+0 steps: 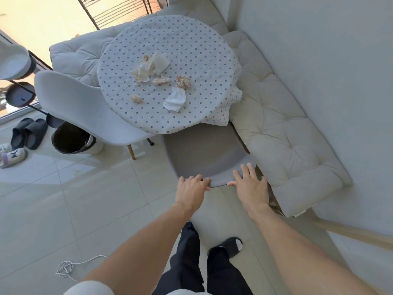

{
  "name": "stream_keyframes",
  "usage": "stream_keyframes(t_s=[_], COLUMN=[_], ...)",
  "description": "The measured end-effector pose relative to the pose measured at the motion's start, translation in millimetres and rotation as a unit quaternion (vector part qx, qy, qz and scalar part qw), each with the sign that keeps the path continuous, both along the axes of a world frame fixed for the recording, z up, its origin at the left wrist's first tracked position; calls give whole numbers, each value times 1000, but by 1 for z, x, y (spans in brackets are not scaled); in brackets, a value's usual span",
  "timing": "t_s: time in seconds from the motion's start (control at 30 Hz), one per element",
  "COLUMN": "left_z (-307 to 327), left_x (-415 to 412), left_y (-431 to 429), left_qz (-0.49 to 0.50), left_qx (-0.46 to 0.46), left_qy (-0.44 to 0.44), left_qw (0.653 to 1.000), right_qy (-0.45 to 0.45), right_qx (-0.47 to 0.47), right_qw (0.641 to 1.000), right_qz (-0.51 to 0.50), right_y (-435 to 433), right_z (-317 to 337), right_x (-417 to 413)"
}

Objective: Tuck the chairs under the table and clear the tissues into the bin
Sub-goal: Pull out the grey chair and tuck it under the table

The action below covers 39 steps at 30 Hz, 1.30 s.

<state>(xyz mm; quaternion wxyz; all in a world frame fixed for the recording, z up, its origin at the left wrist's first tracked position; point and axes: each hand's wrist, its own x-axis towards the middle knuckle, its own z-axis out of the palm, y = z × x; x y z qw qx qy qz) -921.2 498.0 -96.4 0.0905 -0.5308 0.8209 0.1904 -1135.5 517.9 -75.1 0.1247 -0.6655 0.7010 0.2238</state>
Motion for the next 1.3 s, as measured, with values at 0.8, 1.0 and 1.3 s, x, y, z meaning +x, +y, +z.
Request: stream_keyframes(t_s=[0.8,1.0,1.3], left_z=[5,13,13], left_x=[48,59,75], left_y=[16,-46,-80], left_qz=[22,99,114], left_qx=[-6,20,50], left_qy=[-4,-12,-1], left_qw=[1000,995,992], right_qy=[-29,-56,-53], right_qx=[-32,-26,-31], right_qw=[999,997,998], right_qz=[-2,-44,-15], right_y=[31,-38,-69], right_z=[-3,1,-3], right_x=[41,76,79])
